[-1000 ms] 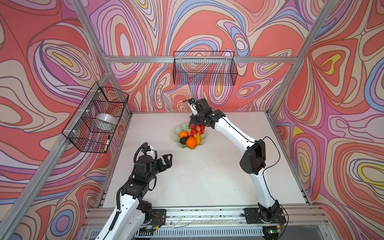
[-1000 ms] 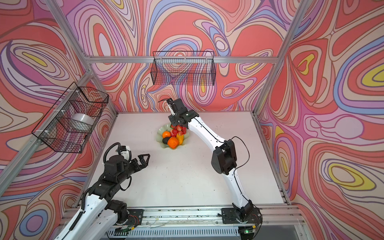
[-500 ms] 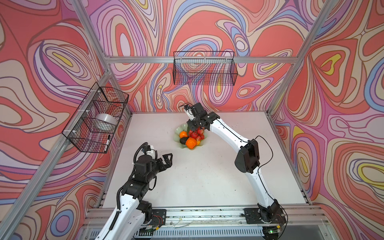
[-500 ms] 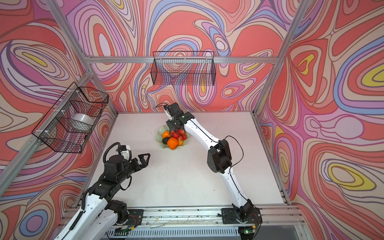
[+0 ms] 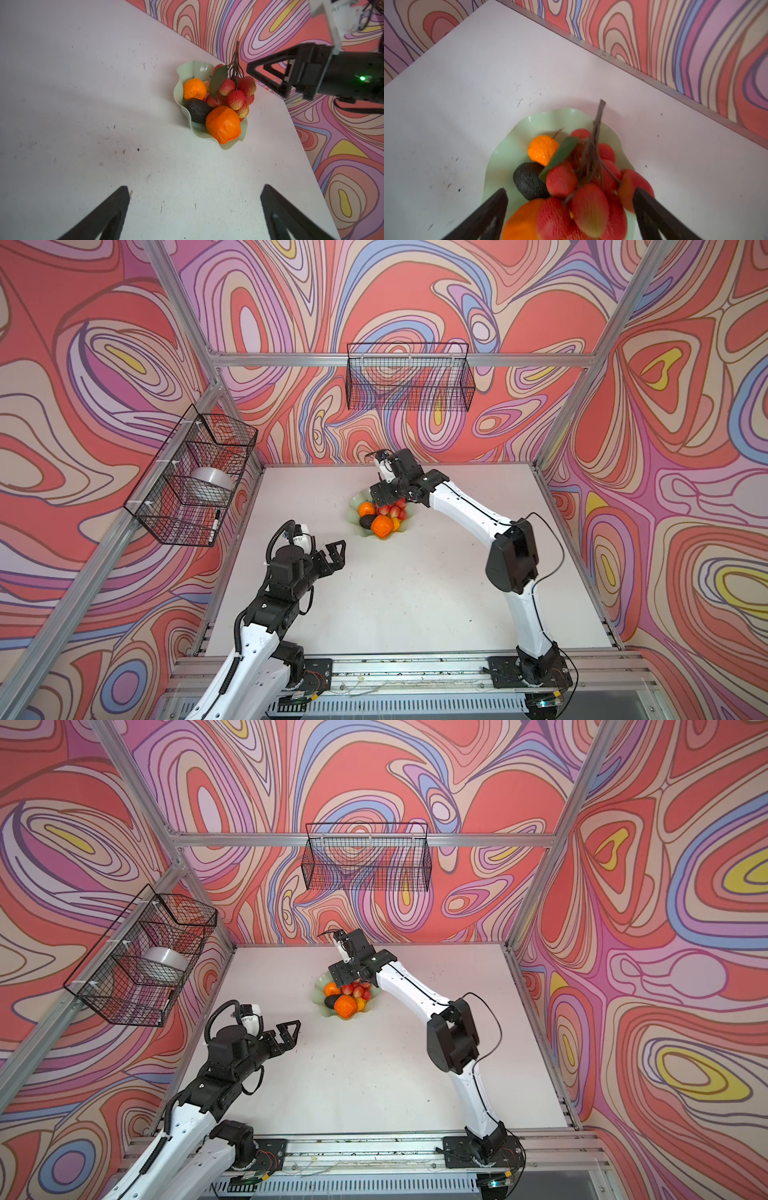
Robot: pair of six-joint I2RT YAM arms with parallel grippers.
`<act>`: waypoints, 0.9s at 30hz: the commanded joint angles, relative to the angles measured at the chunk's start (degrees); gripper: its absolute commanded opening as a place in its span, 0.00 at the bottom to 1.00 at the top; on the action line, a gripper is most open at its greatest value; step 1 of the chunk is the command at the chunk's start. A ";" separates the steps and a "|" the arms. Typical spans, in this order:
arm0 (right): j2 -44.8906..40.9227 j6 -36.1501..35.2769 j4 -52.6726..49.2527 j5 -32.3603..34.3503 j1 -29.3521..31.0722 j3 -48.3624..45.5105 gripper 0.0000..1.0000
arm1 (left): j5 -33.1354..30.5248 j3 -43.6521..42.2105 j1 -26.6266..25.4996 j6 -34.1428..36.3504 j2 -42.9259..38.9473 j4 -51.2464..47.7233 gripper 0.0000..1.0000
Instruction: Place and organize the fake fruits in the fruit bowl
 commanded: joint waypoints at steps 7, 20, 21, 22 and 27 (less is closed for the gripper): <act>-39.98 10.02 36.77 11.68 -16.03 -52.32 0.98 | -26.91 0.78 0.32 20.14 11.92 19.54 1.00; -32.71 4.86 72.85 21.23 -30.46 -83.87 0.99 | -22.23 -3.22 6.46 34.39 40.28 45.21 1.00; -31.02 3.44 76.03 20.65 -30.79 -83.95 0.98 | -22.29 -3.50 6.89 35.12 41.12 47.79 1.00; -30.37 2.01 76.17 19.47 -31.11 -83.37 0.98 | -22.28 -3.88 7.03 35.72 41.39 48.74 1.00; -21.52 2.90 93.66 10.14 -36.22 -87.64 0.98 | -17.19 -6.89 11.83 31.76 47.93 60.36 1.00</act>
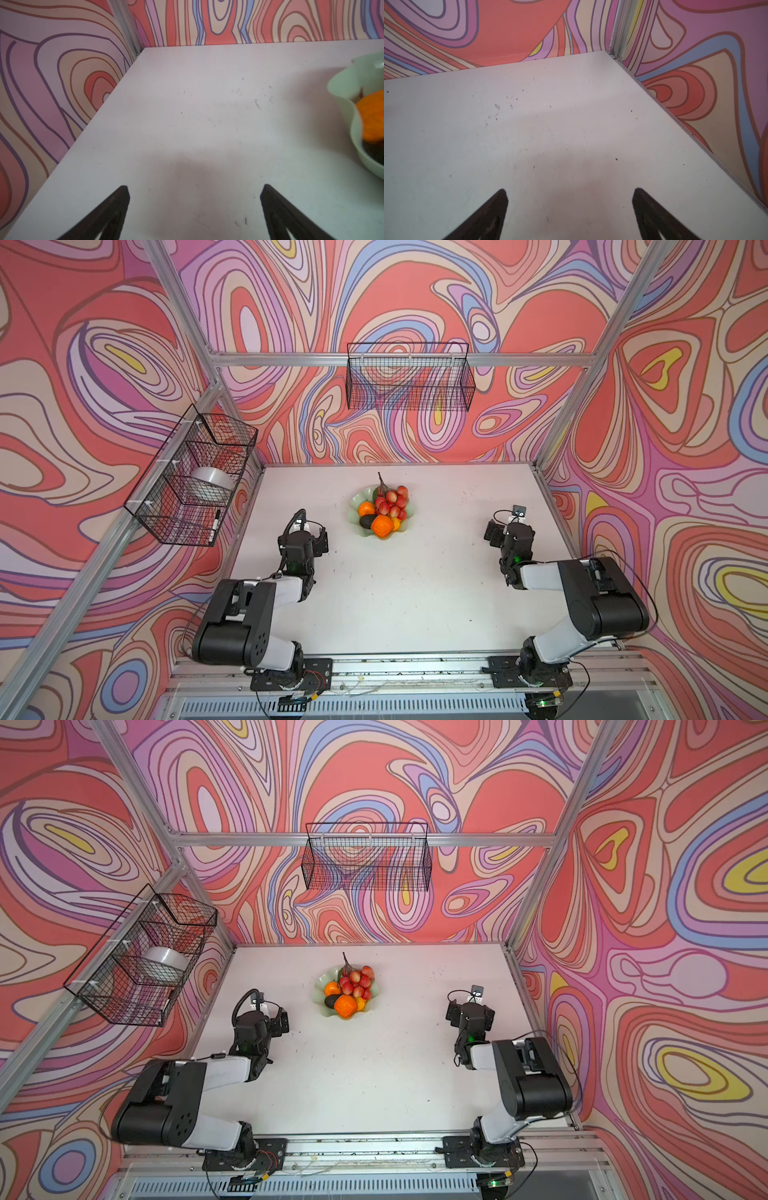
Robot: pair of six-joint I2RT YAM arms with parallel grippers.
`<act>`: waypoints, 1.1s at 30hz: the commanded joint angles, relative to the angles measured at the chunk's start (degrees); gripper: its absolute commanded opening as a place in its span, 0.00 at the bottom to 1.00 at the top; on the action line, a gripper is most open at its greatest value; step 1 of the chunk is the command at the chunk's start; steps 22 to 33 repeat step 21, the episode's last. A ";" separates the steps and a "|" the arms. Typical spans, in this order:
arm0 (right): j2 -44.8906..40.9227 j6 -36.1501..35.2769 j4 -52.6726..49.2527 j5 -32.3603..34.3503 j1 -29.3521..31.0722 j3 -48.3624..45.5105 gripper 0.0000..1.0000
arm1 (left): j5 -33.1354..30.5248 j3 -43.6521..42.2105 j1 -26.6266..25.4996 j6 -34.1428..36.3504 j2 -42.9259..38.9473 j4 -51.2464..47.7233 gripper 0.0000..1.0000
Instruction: Place and organize the fake fruits in the fruit bowl
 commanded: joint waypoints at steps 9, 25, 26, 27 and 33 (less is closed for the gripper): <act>4.19 -1.78 9.81 -4.21 -1.06 0.20 0.98 | 2.16 0.10 1.31 -1.09 1.75 5.58 1.00; 4.26 -3.17 7.87 -7.70 -1.06 1.18 0.98 | 2.19 0.00 1.31 -0.85 1.94 6.02 1.00; 4.26 -3.17 7.87 -7.70 -1.06 1.18 0.98 | 2.19 0.00 1.31 -0.85 1.94 6.02 1.00; 4.26 -3.17 7.87 -7.70 -1.06 1.18 0.98 | 2.19 0.00 1.31 -0.85 1.94 6.02 1.00; 4.26 -3.17 7.87 -7.70 -1.06 1.18 0.98 | 2.19 0.00 1.31 -0.85 1.94 6.02 1.00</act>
